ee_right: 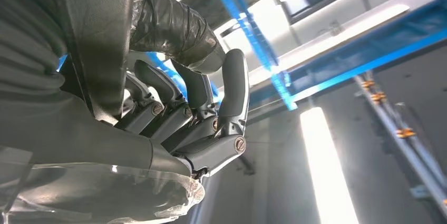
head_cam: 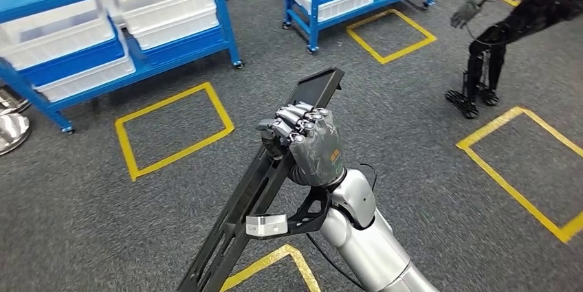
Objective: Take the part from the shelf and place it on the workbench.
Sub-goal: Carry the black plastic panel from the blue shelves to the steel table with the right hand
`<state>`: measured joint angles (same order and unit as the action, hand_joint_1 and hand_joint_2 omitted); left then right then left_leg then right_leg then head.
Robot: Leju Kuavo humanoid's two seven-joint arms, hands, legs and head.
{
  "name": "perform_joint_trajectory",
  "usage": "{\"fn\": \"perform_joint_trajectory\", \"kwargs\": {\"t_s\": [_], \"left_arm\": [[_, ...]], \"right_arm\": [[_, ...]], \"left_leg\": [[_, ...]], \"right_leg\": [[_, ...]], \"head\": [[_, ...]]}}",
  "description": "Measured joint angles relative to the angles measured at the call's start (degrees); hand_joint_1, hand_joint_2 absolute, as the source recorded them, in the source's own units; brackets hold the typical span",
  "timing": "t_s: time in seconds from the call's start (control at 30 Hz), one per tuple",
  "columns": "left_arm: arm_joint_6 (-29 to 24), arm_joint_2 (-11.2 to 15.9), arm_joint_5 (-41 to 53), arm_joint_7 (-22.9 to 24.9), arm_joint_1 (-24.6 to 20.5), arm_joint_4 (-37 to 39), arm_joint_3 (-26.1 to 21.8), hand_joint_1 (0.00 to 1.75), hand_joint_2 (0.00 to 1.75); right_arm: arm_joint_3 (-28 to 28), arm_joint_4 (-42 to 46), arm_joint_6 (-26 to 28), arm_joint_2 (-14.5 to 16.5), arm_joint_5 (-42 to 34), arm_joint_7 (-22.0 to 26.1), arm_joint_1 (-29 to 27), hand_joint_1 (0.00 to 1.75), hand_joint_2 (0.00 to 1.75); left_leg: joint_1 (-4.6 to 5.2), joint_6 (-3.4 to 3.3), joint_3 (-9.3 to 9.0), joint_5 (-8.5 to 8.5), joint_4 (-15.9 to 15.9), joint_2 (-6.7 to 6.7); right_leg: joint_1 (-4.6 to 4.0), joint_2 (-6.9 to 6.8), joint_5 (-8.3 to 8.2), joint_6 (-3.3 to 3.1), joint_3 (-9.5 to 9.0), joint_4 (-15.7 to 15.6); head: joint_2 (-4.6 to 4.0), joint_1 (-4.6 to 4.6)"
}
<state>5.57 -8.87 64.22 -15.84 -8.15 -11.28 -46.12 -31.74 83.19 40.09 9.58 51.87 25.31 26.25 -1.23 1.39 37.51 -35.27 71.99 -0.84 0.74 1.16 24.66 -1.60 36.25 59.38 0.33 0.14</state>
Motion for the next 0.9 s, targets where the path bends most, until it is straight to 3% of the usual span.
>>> {"fn": "perform_joint_trajectory", "kwargs": {"t_s": [0.03, 0.07, 0.13, 0.2, 0.27, 0.3, 0.33, 0.37, 0.4, 0.47, 0.53, 0.57, 0.6, 0.67, 0.73, 0.83, 0.9], "left_arm": [[0.1, 0.0, 0.0, 0.1, 0.1, 0.0, 0.0, 0.0, 1.75], [0.2, 0.0, 0.1, 0.2, 0.2, 0.0, 0.0, 0.0, 1.75], [0.3, 0.0, 0.1, 0.2, 0.3, 0.0, 0.0, 0.0, 1.75], [0.5, 0.1, 0.1, 0.2, 0.2, 0.0, -0.1, 0.0, 1.75], [0.6, 0.1, 0.1, 0.1, 0.2, 0.0, -0.2, 0.0, 1.75], [0.7, 0.1, 0.1, 0.0, 0.1, 0.0, -0.2, 0.0, 1.75], [0.7, 0.1, 0.1, -0.2, 0.1, 0.0, -0.2, 0.0, 1.75], [0.7, 0.1, 0.0, -0.4, 0.1, 0.0, -0.2, 0.0, 1.75], [0.7, 0.1, 0.0, -0.5, 0.1, 0.0, -0.2, 0.0, 1.75], [0.8, 0.2, 0.0, -0.9, 0.1, 0.0, -0.3, 0.0, 1.75], [1.0, 0.3, 0.0, -1.3, 0.2, 0.0, -0.4, 0.0, 1.75], [1.0, 0.4, 0.1, -1.5, 0.2, 0.0, -0.4, 0.0, 1.75], [1.0, 0.4, 0.1, -1.6, 0.2, 0.0, -0.4, 0.0, 1.75], [0.9, 0.4, 0.2, -1.8, 0.1, 0.0, -0.5, 0.0, 1.75], [0.8, 0.4, 0.1, -2.1, -0.2, 0.0, -0.6, 0.0, 1.75], [0.5, 0.4, -0.2, -2.5, -0.8, 0.0, -0.7, 0.0, 1.75], [0.3, 0.4, -0.3, -2.8, -1.3, 0.0, -0.7, 0.0, 1.75]], "right_arm": [[0.0, 0.0, 0.0, 0.0, 0.0, 0.1, -0.3, 1.75, 1.75], [0.0, 0.0, 0.0, 0.0, 0.0, 0.1, -0.5, 1.75, 1.75], [0.0, 0.2, 0.0, -0.1, -0.1, 0.3, -0.8, 1.75, 1.75], [0.0, 0.4, 0.0, -0.1, -0.3, 0.5, -0.9, 1.75, 1.75], [0.0, 0.7, 0.0, -0.1, -0.4, 0.8, -1.2, 1.75, 1.75], [0.0, 0.8, 0.0, -0.1, -0.5, 0.9, -1.4, 1.75, 1.75], [0.1, 1.0, 0.0, -0.1, -0.5, 1.2, -1.7, 1.75, 1.75], [0.2, 1.2, 0.0, -0.2, -0.5, 1.4, -1.9, 1.75, 1.75], [0.3, 1.4, 0.0, -0.2, -0.5, 1.6, -2.0, 1.75, 1.75], [0.6, 1.6, 0.0, -0.3, -0.5, 1.8, -2.3, 1.75, 1.75], [0.9, 1.6, 0.0, -0.3, -0.4, 2.0, -2.7, 1.75, 1.75], [1.1, 1.6, 0.0, -0.4, -0.3, 2.1, -3.0, 1.75, 1.75], [1.3, 1.6, 0.0, -0.4, -0.3, 2.2, -3.1, 1.75, 1.75], [1.7, 1.8, 0.0, -0.5, -0.4, 2.4, -3.2, 1.75, 1.75], [1.9, 2.0, 0.0, -0.4, -0.5, 2.6, -3.1, 1.75, 1.75], [2.0, 2.0, 0.0, -0.3, -0.5, 2.7, -2.7, 1.75, 1.75], [2.0, 2.0, 0.0, -0.3, -0.6, 2.7, -2.3, 1.75, 1.75]], "left_leg": [[0.01, -0.05, 1.07, -0.25, 2.1, 0.29], [0.02, -0.19, 1.17, 0.63, 2.0, 0.46], [0.04, -0.78, -1.51, 4.85, -4.3, 1.61], [0.01, -1.57, -4.46, 7.6, -11.0, 4.59], [0.19, -2.05, -5.33, 7.78, -13.1, 5.98], [0.32, -2.2, -5.5, 7.92, -13.6, 5.36], [0.25, -2.39, -5.71, 8.21, -14.1, 4.6], [0.18, -2.68, -5.99, 8.55, -14.7, 3.82], [0.12, -2.98, -6.22, 8.88, -15.3, 2.95], [0.24, -3.38, -6.34, 9.12, -15.7, 1.21], [0.35, -3.4, -6.21, 9.02, -15.5, -0.59], [0.35, -3.32, -6.18, 8.92, -15.4, -1.45], [0.34, -3.16, -6.15, 8.78, -15.2, -2.26], [0.4, -2.63, -6.1, 8.28, -14.7, -3.66], [0.64, -1.85, -6.1, 7.69, -14.0, -4.7], [0.53, -0.8, -6.41, 7.2, -13.9, -5.69], [0.22, -0.3, -5.7, 5.4, -11.8, -3.61]], "right_leg": [[-0.13, 0.86, -0.03, -0.05, 0.03, 0.0], [-0.24, 1.75, -0.04, -0.06, 0.04, 0.1], [-0.34, 3.44, -0.06, -0.05, -0.02, 0.3], [-0.26, 4.9, -0.25, 0.31, 0.22, 0.4], [0.09, 6.23, -0.68, 1.1, 0.71, 0.4], [0.26, 6.91, -0.94, 1.56, 0.87, 0.1], [0.3, 6.75, -1.03, 1.87, 0.96, 0.1], [0.19, 5.59, -0.63, 2.11, 1.26, 0.5], [0.06, 3.87, 0.44, 2.27, 2.05, 2.1], [0.0, 0.35, 4.03, 2.55, 5.13, 8.4], [0.26, -0.59, 6.22, 2.96, 7.9, 14.3], [0.42, -0.83, 5.84, 3.14, 7.93, 14.7], [0.56, -1.21, 4.56, 3.28, 6.77, 12.9], [0.52, -3.19, 1.63, 3.24, 2.43, 5.6], [0.21, -4.51, 0.62, 2.63, -0.03, 1.0], [-0.01, -3.07, 0.67, 1.45, 0.06, 0.6], [0.17, -1.97, 0.43, 0.75, 0.03, 0.4]], "head": [[0.0, 0.0], [0.0, 0.0], [0.0, 0.0], [0.0, 0.0], [0.0, -0.01], [0.0, -0.02], [0.0, -0.01], [0.0, 0.02], [0.0, 0.04], [0.0, 0.07], [0.0, 0.07], [0.0, 0.06], [0.0, 0.07], [0.0, 0.06], [0.0, 0.03], [0.0, 0.03], [0.0, 0.01]]}}
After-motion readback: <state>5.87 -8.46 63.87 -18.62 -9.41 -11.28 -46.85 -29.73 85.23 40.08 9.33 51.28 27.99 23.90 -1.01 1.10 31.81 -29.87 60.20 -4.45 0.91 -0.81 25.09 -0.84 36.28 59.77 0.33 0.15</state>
